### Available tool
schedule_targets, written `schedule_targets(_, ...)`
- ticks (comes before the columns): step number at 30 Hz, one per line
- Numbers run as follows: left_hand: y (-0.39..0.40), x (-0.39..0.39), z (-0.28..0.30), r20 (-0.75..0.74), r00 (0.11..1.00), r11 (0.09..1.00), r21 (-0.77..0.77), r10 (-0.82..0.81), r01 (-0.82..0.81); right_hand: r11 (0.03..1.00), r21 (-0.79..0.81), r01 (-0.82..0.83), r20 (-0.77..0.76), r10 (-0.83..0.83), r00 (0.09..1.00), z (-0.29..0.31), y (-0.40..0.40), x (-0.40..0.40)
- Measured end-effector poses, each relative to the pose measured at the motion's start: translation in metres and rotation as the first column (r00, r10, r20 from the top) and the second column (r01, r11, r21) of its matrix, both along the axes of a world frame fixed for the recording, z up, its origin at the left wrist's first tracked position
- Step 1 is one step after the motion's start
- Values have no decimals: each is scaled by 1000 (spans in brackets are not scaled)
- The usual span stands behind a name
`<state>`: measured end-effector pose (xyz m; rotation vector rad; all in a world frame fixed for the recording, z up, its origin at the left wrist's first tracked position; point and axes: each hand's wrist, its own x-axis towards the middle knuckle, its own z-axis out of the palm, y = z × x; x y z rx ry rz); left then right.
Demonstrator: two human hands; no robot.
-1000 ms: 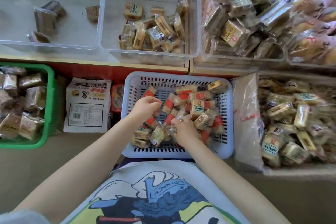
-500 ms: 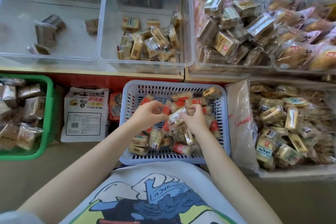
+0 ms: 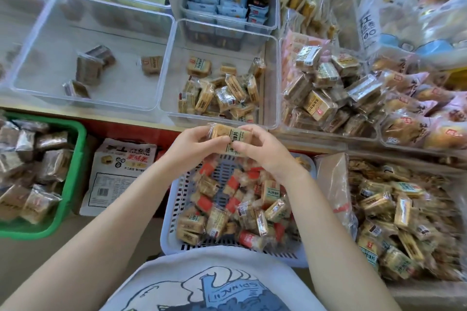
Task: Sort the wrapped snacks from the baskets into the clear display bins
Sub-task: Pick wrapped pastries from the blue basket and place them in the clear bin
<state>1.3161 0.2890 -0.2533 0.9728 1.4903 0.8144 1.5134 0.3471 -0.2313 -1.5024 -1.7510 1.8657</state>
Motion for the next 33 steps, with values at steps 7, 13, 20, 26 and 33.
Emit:
schedule_targets(7,-16,-35,-33,-357,924,984,-58,136,-167,867,482,127,158,-228,961,-11,71,-50)
schedule_targets(13,-46,-26,-58,-469,881,987,-161,-57,-22,815,571,101,267,-301,915,-37,98,-73)
schedule_targets(20,-68,9,-104,-511,792,933,-296,-335,204,763,641,-91,275,-118,954,-72,-29,-24)
schedule_targets(26,-92,64,-157,-489,651,808,-447,-580,384,970,141,-200,607,75,791,-153,-101,45)
schedule_targets(33,-112,105,-187,-611,436,750,-512,-661,419,989,102,-104,557,30,830,-160,-132,75)
